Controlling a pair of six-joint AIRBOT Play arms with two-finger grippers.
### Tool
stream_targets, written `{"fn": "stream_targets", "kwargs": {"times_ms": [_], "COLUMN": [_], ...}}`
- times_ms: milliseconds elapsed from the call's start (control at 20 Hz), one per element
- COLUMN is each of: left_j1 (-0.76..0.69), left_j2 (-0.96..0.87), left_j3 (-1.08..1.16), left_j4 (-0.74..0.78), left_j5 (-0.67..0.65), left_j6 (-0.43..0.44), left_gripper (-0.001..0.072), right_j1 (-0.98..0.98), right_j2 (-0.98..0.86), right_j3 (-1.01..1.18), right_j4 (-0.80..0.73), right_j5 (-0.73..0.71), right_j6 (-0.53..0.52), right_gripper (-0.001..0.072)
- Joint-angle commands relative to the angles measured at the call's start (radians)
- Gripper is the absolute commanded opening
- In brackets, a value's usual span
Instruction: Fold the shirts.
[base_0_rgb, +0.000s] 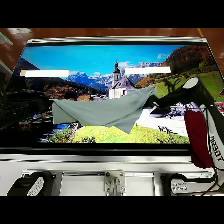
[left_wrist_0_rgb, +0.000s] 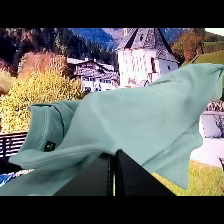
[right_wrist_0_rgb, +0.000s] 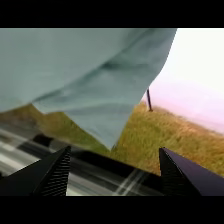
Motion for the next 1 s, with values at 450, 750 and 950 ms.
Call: {"fn": "stream_targets", "kwargs": {"times_ms": [450, 750, 950], "left_j1": [-0.002, -0.002, -0.002], "left_j2": [0.004, 0.004, 0.004], "left_j3": [0.0, 0.0, 0.0], "left_j4": [-0.018, -0.018, -0.018], "left_j5": [-0.035, -0.035, -0.035], "left_j6": [0.0, 0.0, 0.0], "left_gripper": [0.0031, 0.0031, 0.0031], "right_j1": [0.267, 0.341, 0.34], "right_j2": [-0.003, -0.052, -0.054], "right_j3": [-0.219, -0.218, -0.218], "right_j4": [0.066, 0.134, 0.158], "right_j5": [-0.29, -0.345, -0.353], "right_j6": [0.2, 0.221, 0.248], "right_gripper": [0.0654, 0.0653, 0.0469]}}
